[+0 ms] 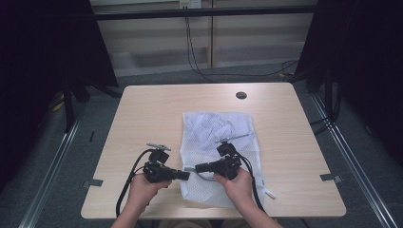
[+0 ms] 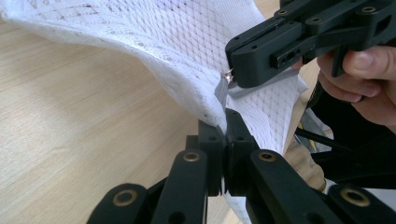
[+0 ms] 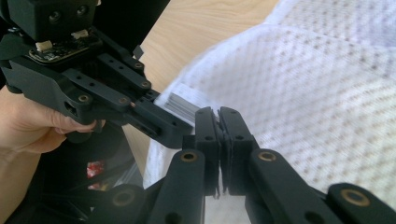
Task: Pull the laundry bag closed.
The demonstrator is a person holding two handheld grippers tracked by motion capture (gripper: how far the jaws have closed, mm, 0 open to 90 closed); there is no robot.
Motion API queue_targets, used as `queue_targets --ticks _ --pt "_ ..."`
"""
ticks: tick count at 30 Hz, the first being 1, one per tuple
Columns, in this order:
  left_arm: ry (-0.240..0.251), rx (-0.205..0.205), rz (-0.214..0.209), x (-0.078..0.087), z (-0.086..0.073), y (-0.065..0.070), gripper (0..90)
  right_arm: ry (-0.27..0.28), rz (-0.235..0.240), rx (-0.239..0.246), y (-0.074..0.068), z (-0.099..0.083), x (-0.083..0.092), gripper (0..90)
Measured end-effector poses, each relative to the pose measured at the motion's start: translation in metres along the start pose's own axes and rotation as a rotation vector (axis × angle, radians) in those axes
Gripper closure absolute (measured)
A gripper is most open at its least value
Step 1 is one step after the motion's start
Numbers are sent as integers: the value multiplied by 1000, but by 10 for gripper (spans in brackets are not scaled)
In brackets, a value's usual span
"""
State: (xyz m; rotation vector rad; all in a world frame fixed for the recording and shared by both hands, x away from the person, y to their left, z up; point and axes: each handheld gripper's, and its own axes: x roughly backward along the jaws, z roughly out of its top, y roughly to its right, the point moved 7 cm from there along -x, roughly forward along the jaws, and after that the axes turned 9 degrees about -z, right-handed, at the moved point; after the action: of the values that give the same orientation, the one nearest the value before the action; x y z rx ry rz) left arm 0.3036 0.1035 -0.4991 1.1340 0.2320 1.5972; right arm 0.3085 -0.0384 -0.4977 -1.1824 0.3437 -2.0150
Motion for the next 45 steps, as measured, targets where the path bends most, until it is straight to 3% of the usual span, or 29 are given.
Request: queue_targets --ticks 16,27,45 --pt "-8 2 -7 -3 0 2 882 -11 13 0 4 -4 4 869" --pt "4 15 -9 2 -1 -2 882 -15 -19 -2 14 -5 10 870" --pt "-5 23 -10 -1 -2 -2 882 -25 -21 0 17 -7 12 869"
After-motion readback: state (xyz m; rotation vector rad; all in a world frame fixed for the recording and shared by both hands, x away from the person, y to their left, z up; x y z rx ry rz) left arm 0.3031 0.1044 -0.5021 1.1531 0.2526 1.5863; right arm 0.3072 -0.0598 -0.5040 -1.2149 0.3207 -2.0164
